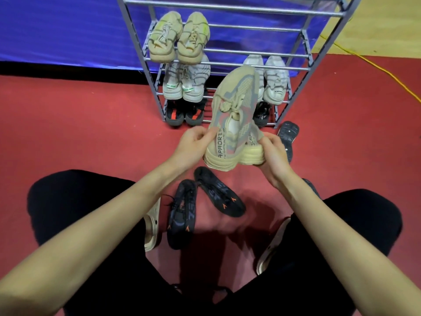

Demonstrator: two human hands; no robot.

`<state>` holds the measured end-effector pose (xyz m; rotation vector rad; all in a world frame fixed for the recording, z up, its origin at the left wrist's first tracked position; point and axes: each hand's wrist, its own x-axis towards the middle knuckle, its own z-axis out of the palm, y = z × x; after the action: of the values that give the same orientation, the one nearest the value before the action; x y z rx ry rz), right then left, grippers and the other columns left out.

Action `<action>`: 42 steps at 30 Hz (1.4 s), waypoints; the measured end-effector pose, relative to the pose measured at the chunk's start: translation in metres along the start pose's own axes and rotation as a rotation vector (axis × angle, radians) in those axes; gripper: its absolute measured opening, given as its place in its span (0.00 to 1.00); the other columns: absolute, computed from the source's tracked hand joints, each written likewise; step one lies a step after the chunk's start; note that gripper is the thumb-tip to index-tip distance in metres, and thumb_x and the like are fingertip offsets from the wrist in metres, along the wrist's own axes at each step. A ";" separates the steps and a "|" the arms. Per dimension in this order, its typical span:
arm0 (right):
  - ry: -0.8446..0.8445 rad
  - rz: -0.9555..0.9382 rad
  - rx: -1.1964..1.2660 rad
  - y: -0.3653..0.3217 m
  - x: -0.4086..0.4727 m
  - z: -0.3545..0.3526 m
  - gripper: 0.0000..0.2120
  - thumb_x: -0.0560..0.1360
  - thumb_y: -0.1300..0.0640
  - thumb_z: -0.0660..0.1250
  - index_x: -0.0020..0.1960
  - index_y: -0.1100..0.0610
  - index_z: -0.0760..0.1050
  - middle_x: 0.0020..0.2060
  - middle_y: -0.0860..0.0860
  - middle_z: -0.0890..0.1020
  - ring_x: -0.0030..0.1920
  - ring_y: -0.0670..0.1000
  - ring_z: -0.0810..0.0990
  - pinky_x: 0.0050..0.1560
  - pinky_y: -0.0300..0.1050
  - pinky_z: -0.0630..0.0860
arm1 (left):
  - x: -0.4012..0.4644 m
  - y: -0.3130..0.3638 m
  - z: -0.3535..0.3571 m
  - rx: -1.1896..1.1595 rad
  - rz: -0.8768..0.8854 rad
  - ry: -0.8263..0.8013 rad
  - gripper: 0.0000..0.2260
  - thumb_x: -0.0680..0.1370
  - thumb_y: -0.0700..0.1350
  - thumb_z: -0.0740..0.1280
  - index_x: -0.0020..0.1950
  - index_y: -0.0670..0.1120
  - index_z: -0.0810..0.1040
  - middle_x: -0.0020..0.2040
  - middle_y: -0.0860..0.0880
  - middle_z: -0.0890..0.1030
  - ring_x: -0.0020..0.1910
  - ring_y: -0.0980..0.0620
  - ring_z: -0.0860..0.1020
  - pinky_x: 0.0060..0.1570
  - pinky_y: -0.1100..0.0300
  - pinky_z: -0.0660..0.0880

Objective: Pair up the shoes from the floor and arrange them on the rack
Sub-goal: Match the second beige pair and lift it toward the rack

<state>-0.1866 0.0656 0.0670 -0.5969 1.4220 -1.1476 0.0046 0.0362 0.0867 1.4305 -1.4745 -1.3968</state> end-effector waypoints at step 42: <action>0.435 -0.426 -0.629 -0.142 0.284 -0.072 0.15 0.77 0.64 0.52 0.59 0.66 0.71 0.50 0.58 0.75 0.48 0.55 0.72 0.44 0.42 0.66 | 0.305 0.078 0.082 0.054 -0.072 0.125 0.26 0.81 0.54 0.57 0.61 0.30 0.74 0.51 0.40 0.79 0.48 0.46 0.77 0.39 0.63 0.71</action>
<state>-0.3515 -0.2152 0.0560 -1.1857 2.1280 -1.1948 -0.1539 -0.2475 0.0761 1.5891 -1.4027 -1.2937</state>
